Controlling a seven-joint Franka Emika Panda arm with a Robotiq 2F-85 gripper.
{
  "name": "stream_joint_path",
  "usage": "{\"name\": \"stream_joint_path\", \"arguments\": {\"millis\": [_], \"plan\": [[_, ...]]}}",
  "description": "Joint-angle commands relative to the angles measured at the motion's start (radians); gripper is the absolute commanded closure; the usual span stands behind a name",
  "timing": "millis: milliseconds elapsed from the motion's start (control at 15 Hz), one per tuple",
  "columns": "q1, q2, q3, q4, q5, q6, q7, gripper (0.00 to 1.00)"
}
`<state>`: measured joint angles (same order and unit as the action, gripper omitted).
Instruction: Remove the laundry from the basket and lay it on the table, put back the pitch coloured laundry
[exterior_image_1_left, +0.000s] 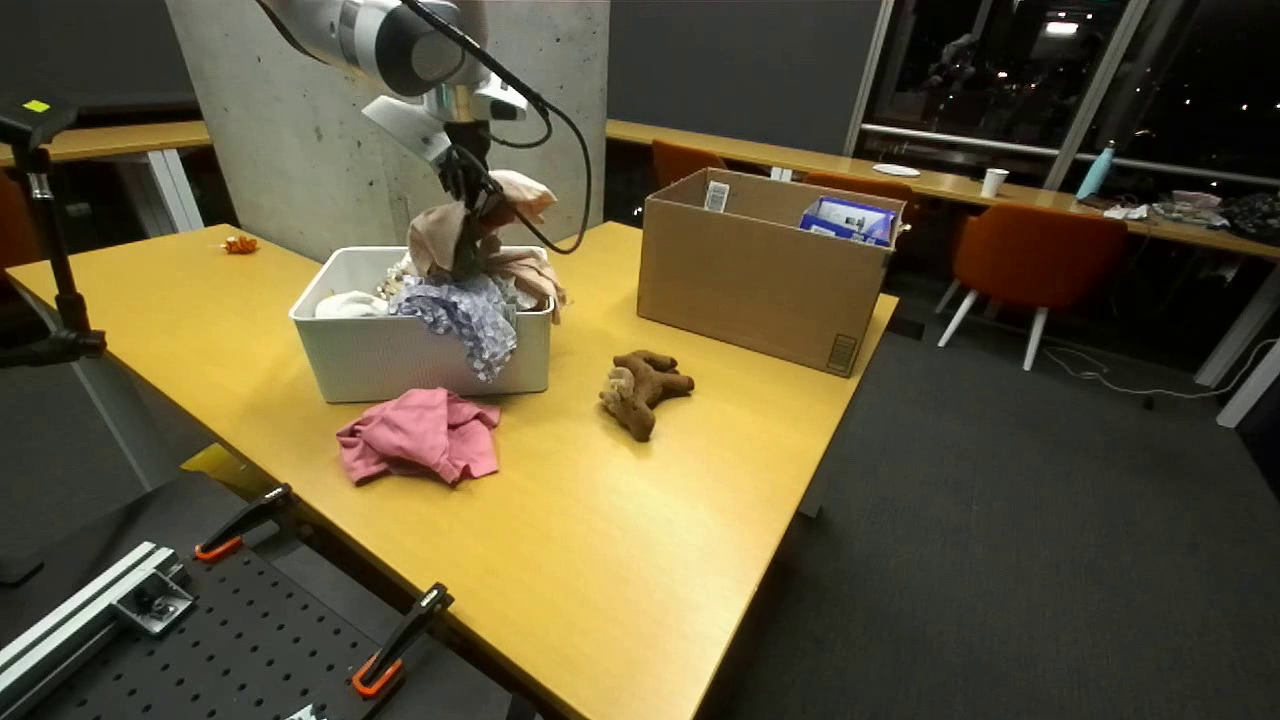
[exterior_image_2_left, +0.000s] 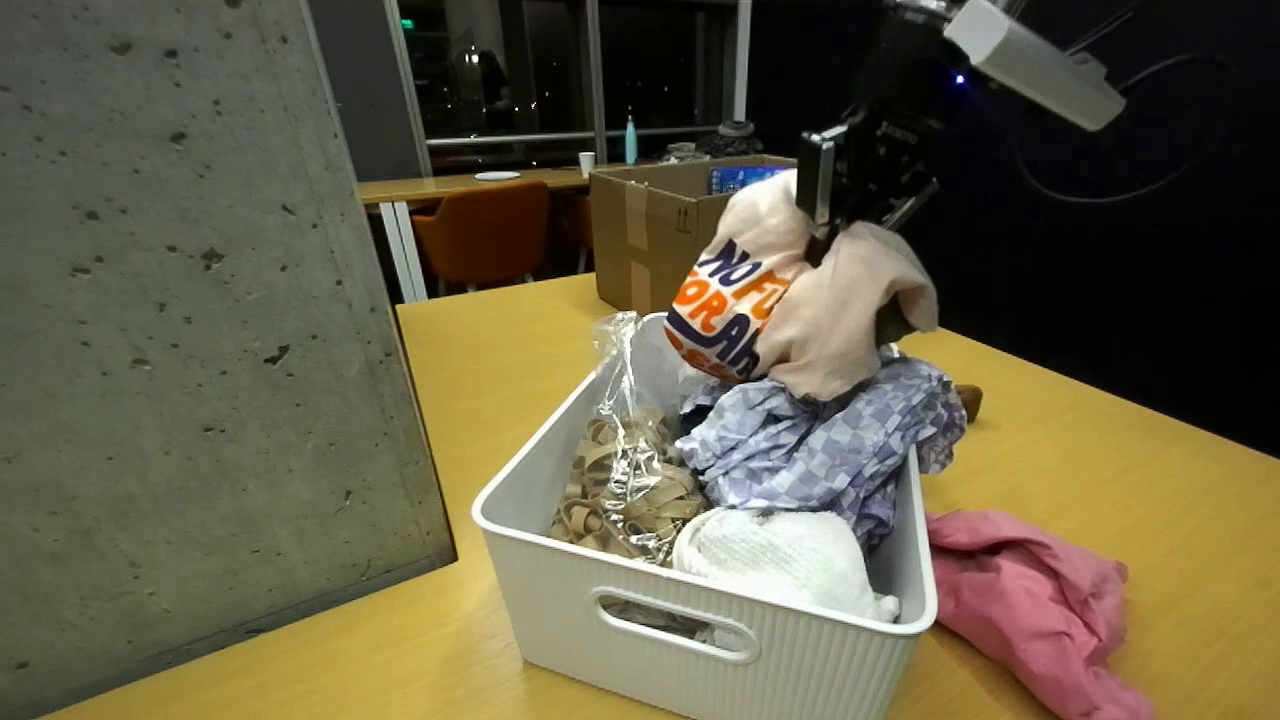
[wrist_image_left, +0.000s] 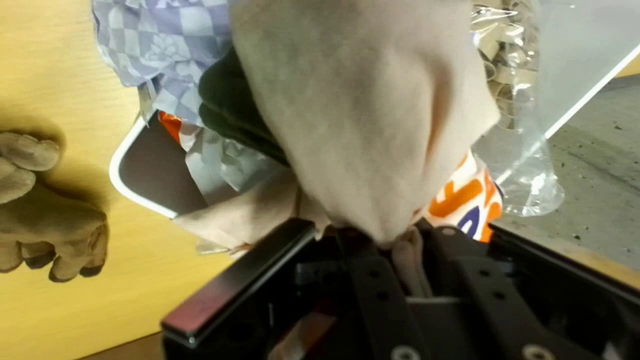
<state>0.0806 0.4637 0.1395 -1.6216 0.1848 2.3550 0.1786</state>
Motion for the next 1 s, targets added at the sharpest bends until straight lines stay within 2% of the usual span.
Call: {"name": "stream_joint_path", "arguments": {"millis": [0,200,467,667,933], "plan": [[-0.024,0.072,-0.011,0.084,0.037,-0.070,-0.046,0.69],[-0.032,0.088,-0.016,0.101,0.033,-0.080,-0.038,0.48],[-0.015,0.047,-0.035,0.073,0.011,-0.108,0.011,0.20],[0.018,0.007,-0.077,0.031,-0.044,-0.152,0.103,0.00],[0.073,-0.065,-0.128,-0.052,-0.143,-0.205,0.244,0.00]]}}
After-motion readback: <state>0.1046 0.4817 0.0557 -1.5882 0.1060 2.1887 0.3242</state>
